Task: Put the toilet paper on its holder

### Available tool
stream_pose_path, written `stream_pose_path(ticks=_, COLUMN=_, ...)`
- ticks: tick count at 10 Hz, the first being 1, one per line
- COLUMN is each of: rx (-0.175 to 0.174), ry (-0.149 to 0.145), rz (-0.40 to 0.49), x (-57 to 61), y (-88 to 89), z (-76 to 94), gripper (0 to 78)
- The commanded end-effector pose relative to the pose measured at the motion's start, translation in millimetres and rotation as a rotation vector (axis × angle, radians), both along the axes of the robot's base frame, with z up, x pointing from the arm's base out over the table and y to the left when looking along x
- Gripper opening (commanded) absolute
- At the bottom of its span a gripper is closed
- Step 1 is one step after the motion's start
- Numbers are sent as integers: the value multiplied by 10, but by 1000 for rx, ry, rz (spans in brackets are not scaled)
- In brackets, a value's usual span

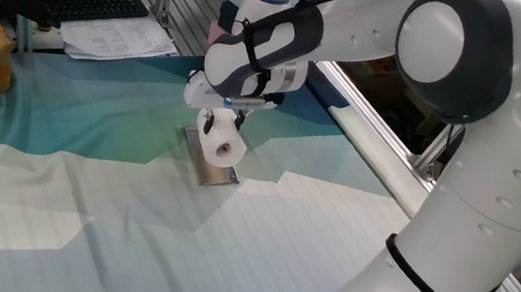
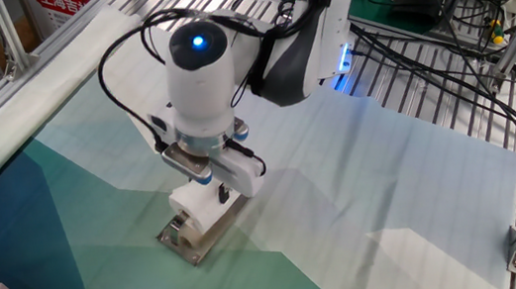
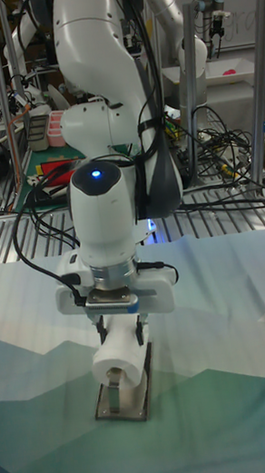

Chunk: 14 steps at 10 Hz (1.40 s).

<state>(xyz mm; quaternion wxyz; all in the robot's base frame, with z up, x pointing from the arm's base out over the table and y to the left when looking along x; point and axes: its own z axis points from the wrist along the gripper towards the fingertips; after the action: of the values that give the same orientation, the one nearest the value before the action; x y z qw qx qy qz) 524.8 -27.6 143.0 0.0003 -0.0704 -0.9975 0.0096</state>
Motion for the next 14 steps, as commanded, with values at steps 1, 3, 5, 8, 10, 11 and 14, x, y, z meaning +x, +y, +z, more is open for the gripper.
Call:
stream_pose_path(ticks=1, rx=-5, ry=-3, rz=-9, x=34, y=8, z=-8, gripper=13)
stream_pose_path(ticks=3, rx=-5, ry=3, rz=-2, x=35, y=7, z=-7, gripper=13)
stream_pose_path(ticks=5, rx=-5, ry=3, rz=-2, x=35, y=7, z=-7, gripper=774)
stream_pose_path(ticks=8, rx=-5, ry=3, rz=-2, x=35, y=7, z=-7, gripper=774)
stream_pose_path(ticks=10, rx=-5, ry=3, rz=-2, x=35, y=7, z=-7, gripper=774)
stream_pose_path(ticks=11, rx=-5, ry=3, rz=-2, x=35, y=7, z=-7, gripper=774)
stream_pose_path(ticks=14, rx=-11, ry=37, rz=-31, x=-113, y=74, z=308, gripper=774)
